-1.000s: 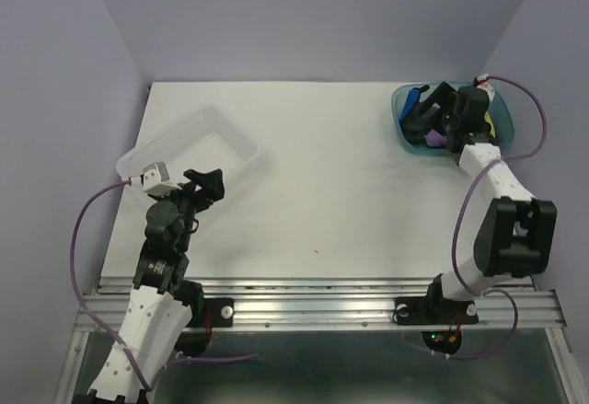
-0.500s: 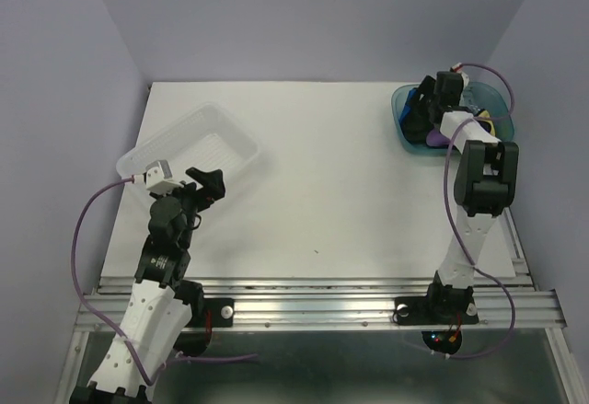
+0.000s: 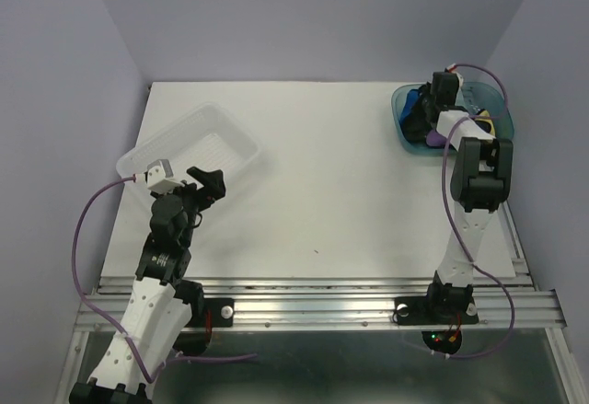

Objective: Fold and stack the towels
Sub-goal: Grab crumpled towel, then move the towel to the center of the board

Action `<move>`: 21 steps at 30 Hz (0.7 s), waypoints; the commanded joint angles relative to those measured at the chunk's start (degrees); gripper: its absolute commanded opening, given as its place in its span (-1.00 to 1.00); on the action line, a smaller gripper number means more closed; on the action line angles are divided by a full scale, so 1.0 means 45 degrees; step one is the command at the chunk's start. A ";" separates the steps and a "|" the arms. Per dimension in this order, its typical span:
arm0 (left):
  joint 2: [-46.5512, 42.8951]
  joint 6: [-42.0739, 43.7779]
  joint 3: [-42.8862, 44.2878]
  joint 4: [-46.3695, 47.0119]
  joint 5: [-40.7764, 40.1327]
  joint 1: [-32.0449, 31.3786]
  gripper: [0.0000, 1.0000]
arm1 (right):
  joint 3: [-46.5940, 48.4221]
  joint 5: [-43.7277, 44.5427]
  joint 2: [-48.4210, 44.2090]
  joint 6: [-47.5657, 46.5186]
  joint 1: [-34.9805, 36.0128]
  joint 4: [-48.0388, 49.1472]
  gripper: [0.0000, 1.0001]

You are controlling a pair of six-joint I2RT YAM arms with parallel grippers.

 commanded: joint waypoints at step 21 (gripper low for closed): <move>-0.0496 0.0053 0.0160 0.0379 0.0036 -0.0055 0.98 | -0.0727 -0.3846 -0.8454 -0.1523 0.0530 0.1224 -0.99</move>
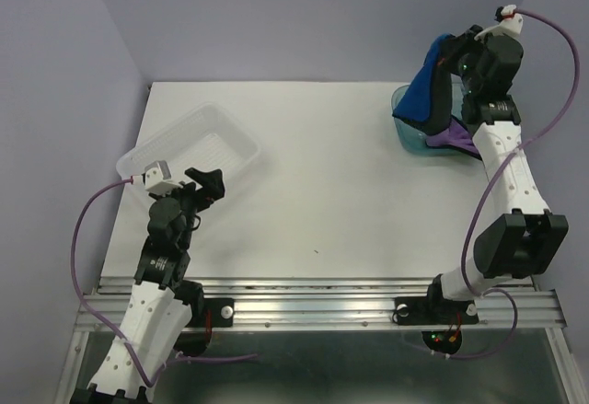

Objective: Fold and stack the towels
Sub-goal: Move the towel to the center of the board

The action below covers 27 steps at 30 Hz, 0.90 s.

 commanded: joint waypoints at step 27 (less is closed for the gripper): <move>0.1843 -0.0704 0.0414 0.1140 0.3141 -0.0171 0.98 | -1.0106 -0.2762 -0.4850 0.3042 0.2583 -0.1012 -0.86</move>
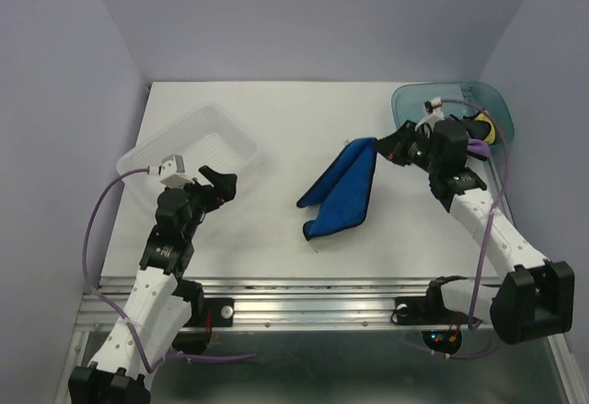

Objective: Fold and stack the towels
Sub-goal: Move the towel to the center of the board, then flatten out the crumpled towel

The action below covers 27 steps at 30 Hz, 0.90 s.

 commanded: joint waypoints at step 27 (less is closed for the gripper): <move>1.1402 0.2258 0.5687 0.2787 0.3123 -0.5772 0.87 | -0.2979 0.7033 0.0728 -0.1348 -0.0396 -0.3075 1.00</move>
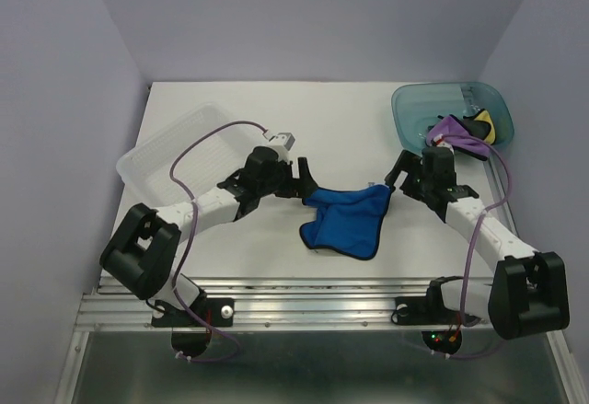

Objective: Fold and stack the towels
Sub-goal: Flatten out the crumpled towel

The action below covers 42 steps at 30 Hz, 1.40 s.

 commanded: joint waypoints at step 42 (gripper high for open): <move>-0.3059 -0.0058 -0.0749 0.0563 -0.1117 -0.1104 -1.00 | -0.0279 -0.4556 -0.1476 0.0434 0.0032 0.1063 -0.99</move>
